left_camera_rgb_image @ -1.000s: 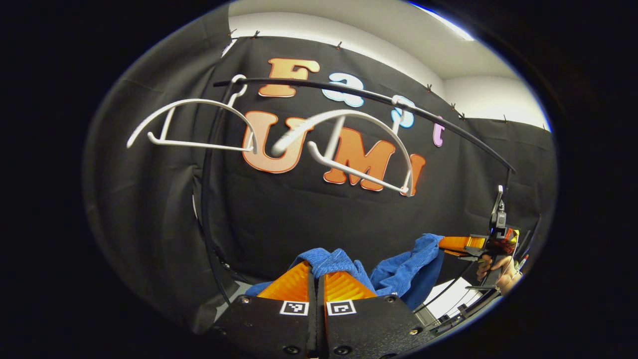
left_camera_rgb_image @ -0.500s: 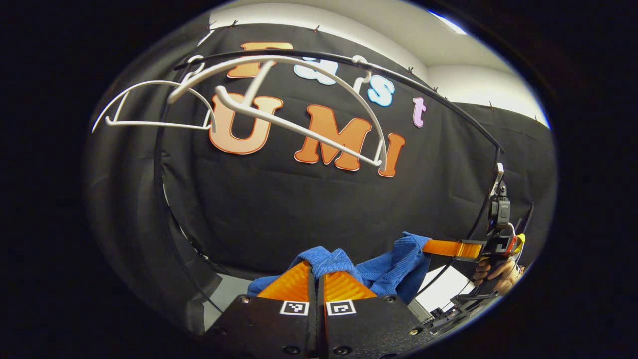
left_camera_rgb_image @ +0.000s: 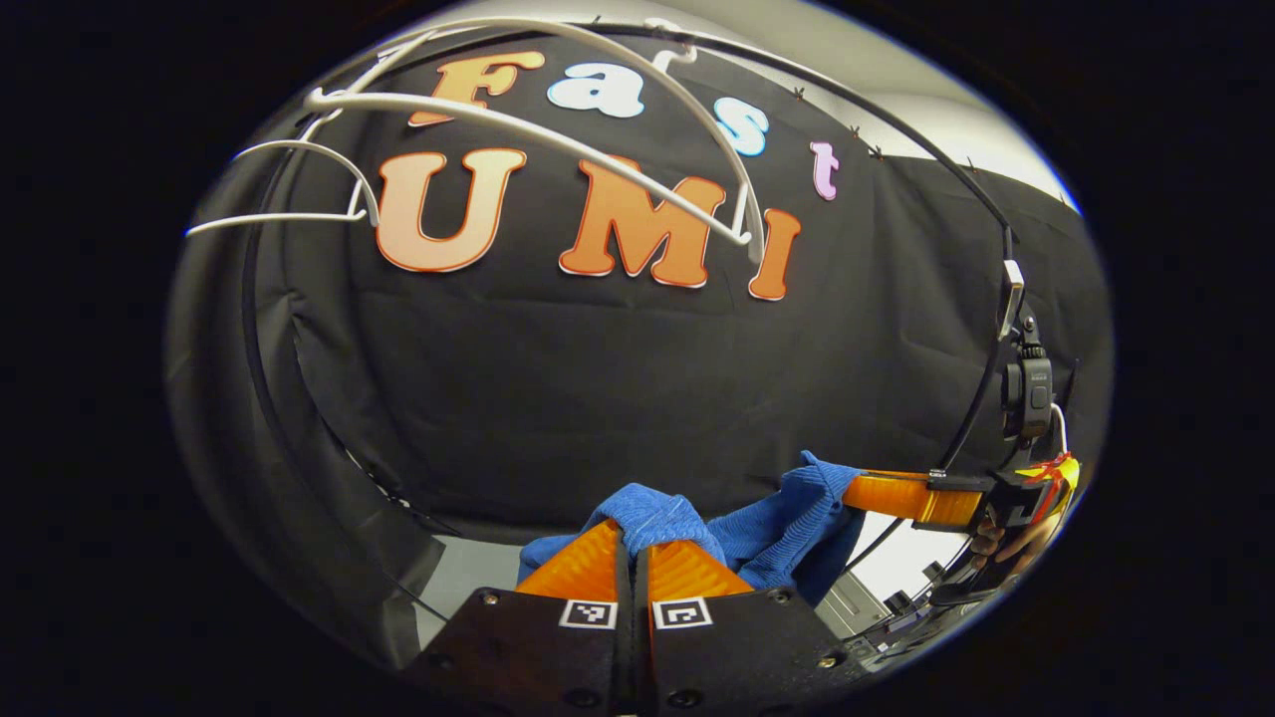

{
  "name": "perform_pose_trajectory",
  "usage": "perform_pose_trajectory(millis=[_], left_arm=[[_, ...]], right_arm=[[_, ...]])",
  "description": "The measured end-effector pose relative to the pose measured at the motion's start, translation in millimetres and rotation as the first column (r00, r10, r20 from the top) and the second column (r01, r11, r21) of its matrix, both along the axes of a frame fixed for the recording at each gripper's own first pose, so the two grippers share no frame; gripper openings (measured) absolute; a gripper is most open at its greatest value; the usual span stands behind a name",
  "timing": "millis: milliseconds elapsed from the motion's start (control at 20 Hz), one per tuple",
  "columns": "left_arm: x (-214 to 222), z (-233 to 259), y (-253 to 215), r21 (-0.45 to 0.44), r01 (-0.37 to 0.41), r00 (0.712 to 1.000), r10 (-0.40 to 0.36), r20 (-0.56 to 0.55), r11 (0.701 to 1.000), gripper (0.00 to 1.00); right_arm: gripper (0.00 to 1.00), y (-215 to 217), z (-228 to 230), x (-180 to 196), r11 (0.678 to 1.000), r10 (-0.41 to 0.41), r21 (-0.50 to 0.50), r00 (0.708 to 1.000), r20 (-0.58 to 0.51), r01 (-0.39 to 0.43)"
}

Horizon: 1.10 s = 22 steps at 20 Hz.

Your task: Grasp the clothes on the hanger with both hands and then place them into the laundry hamper below.

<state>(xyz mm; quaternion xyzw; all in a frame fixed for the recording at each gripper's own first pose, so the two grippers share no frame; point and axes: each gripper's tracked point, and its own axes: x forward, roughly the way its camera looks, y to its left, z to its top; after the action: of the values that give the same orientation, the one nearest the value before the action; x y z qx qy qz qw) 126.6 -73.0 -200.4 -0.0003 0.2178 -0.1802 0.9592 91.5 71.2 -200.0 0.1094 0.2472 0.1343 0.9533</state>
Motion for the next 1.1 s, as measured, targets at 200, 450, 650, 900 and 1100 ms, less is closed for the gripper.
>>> perform_pose_trajectory(millis=[200,450,650,900,1100], left_arm=[[7,-38,-3,0.042,0.004,0.997,-0.001,-0.08,0.999,0.0],[17,-88,-3,0.084,0.014,0.984,0.001,-0.177,0.996,0.0],[16,-128,3,0.106,0.017,0.961,0.013,-0.277,0.994,0.01],[17,-164,8,0.126,0.022,0.933,0.024,-0.359,0.992,0.0],[17,-196,12,0.16,0.034,0.906,0.037,-0.421,0.987,0.0]], right_arm=[[0.08,-3,-33,11,0.999,-0.011,-0.039,0.998,-0.06,0.009],[0.08,-7,-83,22,0.996,-0.024,-0.094,0.989,-0.149,0.01],[0.08,-11,-123,22,0.992,-0.031,-0.126,0.974,-0.226,0.002],[0.08,-10,-162,25,0.989,-0.042,-0.15,0.951,-0.306,-0.004],[0.08,-9,-198,21,0.984,-0.057,-0.178,0.922,-0.384,-0.014]])
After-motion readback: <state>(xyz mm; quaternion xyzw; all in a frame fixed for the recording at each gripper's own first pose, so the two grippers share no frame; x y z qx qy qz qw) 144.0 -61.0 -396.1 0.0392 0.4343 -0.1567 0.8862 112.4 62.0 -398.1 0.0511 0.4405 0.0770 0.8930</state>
